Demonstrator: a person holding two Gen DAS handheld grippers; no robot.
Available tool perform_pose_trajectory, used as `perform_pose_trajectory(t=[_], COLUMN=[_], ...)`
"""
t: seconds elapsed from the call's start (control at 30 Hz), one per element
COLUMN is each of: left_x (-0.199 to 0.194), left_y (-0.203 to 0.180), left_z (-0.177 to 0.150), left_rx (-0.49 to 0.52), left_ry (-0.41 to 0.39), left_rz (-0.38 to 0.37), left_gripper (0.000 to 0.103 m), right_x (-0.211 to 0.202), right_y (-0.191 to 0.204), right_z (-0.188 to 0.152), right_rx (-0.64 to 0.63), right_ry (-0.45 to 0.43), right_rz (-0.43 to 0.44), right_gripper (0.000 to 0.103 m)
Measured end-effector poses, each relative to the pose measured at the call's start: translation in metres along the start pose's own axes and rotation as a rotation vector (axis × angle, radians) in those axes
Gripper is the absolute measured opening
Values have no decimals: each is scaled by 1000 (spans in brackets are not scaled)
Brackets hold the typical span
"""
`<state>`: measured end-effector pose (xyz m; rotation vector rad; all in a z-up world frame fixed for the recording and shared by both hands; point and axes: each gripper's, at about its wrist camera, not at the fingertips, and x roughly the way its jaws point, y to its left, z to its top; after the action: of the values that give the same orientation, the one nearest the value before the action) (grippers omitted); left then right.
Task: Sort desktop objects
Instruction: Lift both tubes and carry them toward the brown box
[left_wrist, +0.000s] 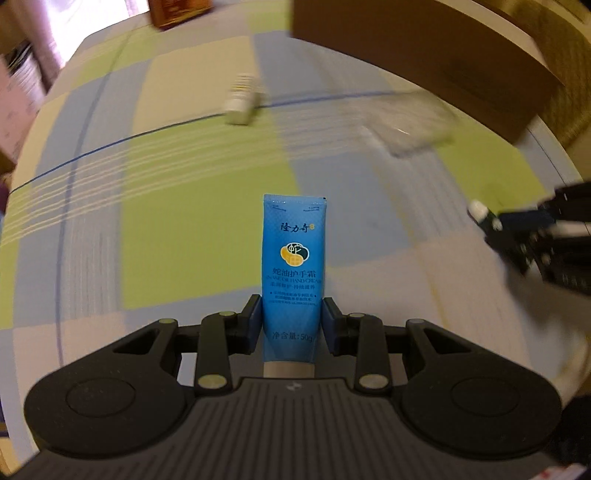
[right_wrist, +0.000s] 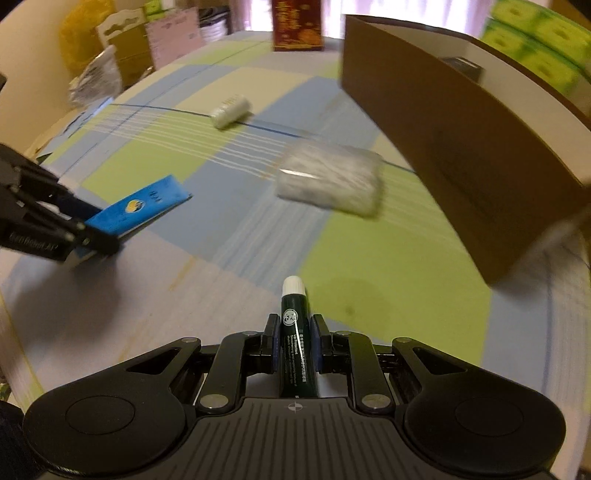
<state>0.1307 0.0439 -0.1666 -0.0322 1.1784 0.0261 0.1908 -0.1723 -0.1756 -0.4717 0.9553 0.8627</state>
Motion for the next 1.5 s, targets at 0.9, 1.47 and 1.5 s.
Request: perform_pose_trajectory(t=[0.9, 1.47, 1.5], left_x=[0, -54, -57], left_y=[-44, -58, -61], left_z=[-1, 34, 39], left_rx=[-43, 21, 26], left_ry=[49, -100, -112], left_rz=[-81, -156, -166], left_gripper=[26, 26, 26], right_x=[-15, -73, -78], right_y=[-7, -52, -55], right_z=[-14, -5, -2], right_rx=[46, 259, 265], right_ry=[17, -62, -74], right_rz=[59, 99, 100], right_gripper=[14, 14, 14])
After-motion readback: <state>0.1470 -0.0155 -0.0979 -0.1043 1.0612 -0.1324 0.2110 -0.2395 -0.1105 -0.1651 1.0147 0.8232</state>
